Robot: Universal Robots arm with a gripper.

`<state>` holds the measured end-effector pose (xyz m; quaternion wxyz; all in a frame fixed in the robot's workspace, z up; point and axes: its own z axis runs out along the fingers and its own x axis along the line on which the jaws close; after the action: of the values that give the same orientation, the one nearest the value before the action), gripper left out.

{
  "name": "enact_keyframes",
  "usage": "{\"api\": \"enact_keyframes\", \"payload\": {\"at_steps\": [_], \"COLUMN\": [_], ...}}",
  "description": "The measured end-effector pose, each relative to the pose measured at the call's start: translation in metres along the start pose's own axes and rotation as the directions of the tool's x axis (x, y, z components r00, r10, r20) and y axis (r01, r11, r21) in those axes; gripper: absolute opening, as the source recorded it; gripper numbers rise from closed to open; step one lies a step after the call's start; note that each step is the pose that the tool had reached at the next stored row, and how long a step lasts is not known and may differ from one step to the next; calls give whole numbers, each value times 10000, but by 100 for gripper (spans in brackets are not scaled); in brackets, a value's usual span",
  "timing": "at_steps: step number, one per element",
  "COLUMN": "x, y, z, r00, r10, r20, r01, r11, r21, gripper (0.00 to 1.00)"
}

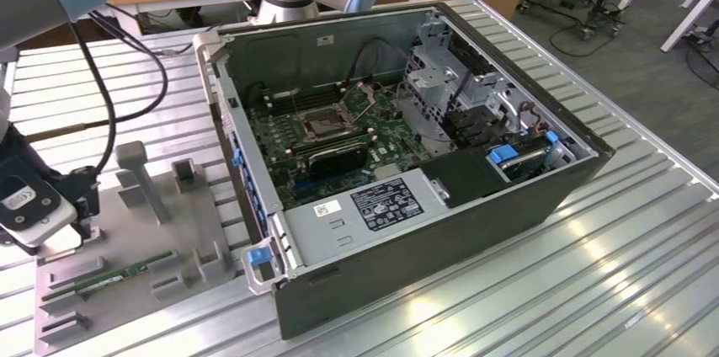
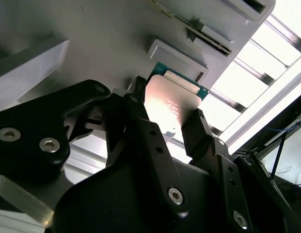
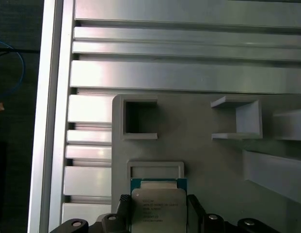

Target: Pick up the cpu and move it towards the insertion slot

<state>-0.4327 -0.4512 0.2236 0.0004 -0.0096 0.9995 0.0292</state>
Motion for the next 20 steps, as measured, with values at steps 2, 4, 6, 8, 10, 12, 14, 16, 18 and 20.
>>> {"api": "enact_keyframes", "payload": {"at_steps": [2, 4, 6, 8, 10, 12, 14, 16, 18, 20], "x": [0, 0, 0, 0, 0, 0, 0, 0, 0, 0], "y": [2, 3, 4, 6, 6, 7, 8, 8, 8, 7], "z": [-28, -52, -74, -93, -108, -120, -125, -127, -127, -127], "r00": [10000, 10000, 10000, 10000, 10000, 10000, 10000, 10000, 10000, 10000], "r10": [0, 0, 0, 0, -1, 0, 0, 0, 0, 0], "r20": [0, -1, -1, 0, 0, 0, 2, 0, 0, 0], "r01": [0, 0, 0, 0, 1, 0, 0, 0, 0, 0], "r11": [10000, 10000, 10000, 10000, 10000, 10000, 10000, 10000, 10000, 10000], "r21": [0, 0, -2, -5, -7, -9, -12, -14, -14, -14], "gripper": [55, 55, 55, 55, 55, 55, 55, 55, 55, 55]}}
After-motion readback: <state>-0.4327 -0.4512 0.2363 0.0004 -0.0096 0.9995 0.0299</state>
